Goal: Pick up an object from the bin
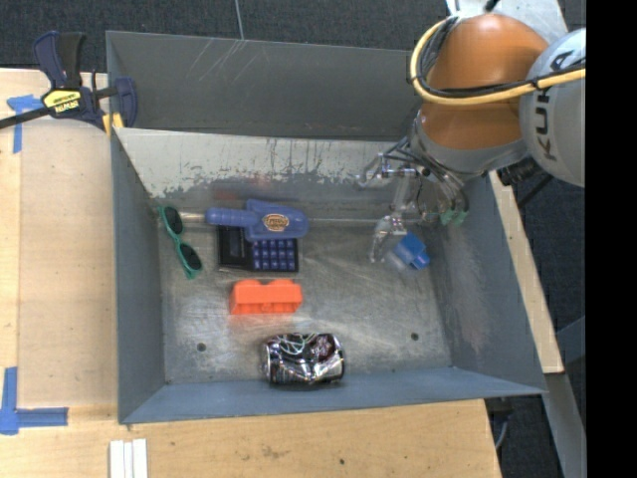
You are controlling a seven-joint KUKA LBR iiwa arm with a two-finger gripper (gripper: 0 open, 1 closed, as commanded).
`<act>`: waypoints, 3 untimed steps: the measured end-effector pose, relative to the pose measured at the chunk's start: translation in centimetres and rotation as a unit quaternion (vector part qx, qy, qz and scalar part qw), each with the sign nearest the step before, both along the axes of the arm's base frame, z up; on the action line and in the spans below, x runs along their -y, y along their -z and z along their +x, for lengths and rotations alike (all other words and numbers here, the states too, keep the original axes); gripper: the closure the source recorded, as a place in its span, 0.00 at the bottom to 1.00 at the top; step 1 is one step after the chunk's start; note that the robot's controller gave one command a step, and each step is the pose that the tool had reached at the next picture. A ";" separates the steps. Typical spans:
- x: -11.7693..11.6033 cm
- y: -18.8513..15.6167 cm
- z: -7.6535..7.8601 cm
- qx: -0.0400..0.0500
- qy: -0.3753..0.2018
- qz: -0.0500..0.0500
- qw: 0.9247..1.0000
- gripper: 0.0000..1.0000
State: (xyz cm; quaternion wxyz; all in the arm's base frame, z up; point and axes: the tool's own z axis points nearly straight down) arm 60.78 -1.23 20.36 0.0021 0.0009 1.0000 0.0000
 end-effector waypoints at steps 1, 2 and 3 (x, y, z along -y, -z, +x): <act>-4.7 4.7 0.3 0.002 -0.046 -0.001 0.999 0.00; -14.5 5.8 -0.2 0.000 -0.069 0.000 0.998 0.00; -14.3 10.3 0.7 0.000 0.001 0.001 1.000 0.00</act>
Offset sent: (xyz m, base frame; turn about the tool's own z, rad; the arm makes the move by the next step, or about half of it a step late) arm -0.0047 0.1556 -0.0576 -0.1452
